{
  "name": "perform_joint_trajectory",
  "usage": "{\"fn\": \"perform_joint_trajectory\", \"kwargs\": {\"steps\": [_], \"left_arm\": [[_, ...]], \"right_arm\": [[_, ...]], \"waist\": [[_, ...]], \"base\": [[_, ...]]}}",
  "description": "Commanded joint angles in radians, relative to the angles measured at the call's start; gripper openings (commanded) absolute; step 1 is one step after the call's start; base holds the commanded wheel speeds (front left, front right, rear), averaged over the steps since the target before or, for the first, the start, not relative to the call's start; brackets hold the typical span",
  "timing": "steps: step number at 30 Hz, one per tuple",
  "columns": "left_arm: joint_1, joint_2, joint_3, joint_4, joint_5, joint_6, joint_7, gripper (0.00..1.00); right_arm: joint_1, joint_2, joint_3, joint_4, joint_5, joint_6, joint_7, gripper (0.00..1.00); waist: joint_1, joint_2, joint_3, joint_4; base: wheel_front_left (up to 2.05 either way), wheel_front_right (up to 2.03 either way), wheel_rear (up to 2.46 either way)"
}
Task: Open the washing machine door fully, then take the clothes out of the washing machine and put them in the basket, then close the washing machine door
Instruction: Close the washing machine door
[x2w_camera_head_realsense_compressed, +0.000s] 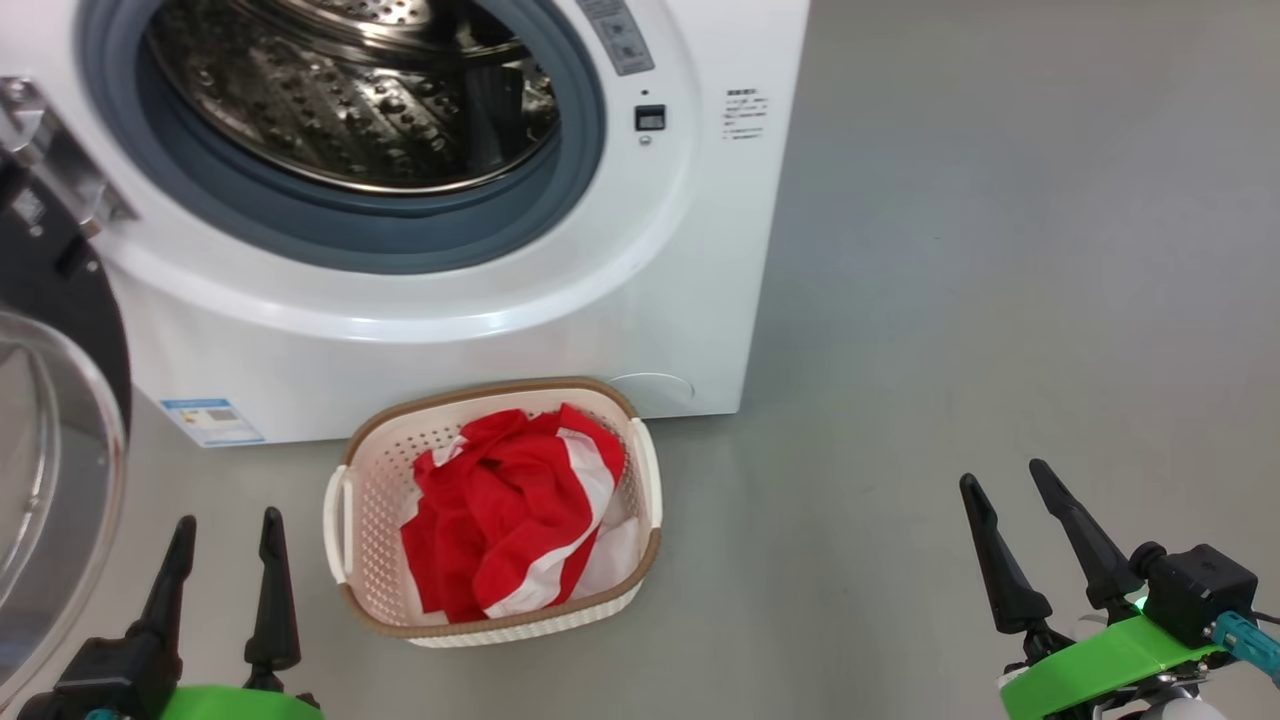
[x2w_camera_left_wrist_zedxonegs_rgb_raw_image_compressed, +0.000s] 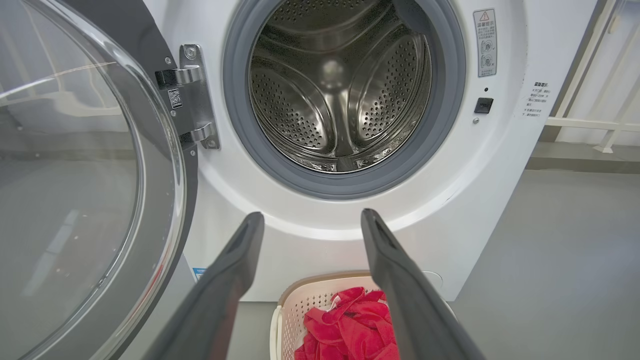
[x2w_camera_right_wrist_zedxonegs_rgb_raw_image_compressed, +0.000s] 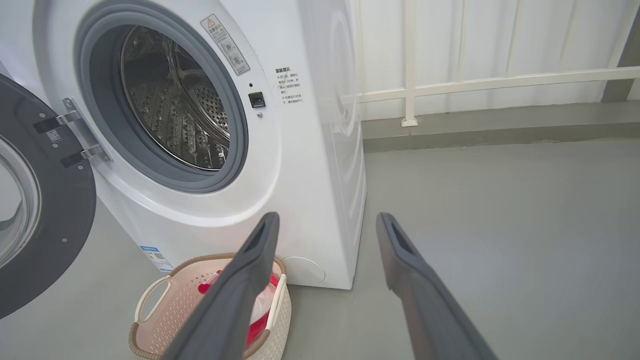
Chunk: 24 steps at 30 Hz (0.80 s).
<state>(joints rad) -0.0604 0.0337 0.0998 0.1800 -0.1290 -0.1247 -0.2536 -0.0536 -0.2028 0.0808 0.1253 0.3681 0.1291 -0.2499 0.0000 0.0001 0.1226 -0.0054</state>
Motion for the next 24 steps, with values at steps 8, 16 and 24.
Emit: {"fn": "perform_joint_trajectory", "kwargs": {"steps": [8, 16, 24], "left_arm": [[0.019, 0.017, 0.021, -0.02, -0.037, 0.037, -0.008, 1.0], [0.046, 0.017, -0.007, -0.034, -0.051, 0.063, -0.008, 1.0], [0.067, 0.017, -0.038, -0.055, -0.083, 0.094, -0.008, 1.0]], "right_arm": [[-0.009, -0.029, 0.05, -0.018, -0.004, 0.002, -0.012, 1.0], [-0.037, -0.044, 0.101, -0.006, 0.001, 0.002, -0.012, 1.0], [-0.074, -0.058, 0.143, -0.002, 0.004, 0.002, -0.012, 1.0]], "waist": [[0.0, -0.0001, -0.008, 0.09], [0.0, -0.0001, -0.017, 0.231], [0.0, -0.0001, -0.014, 0.346]], "base": [[0.0, 0.0, 0.0], [0.0, 0.0, 0.0], [0.0, 0.0, 0.0]]}}
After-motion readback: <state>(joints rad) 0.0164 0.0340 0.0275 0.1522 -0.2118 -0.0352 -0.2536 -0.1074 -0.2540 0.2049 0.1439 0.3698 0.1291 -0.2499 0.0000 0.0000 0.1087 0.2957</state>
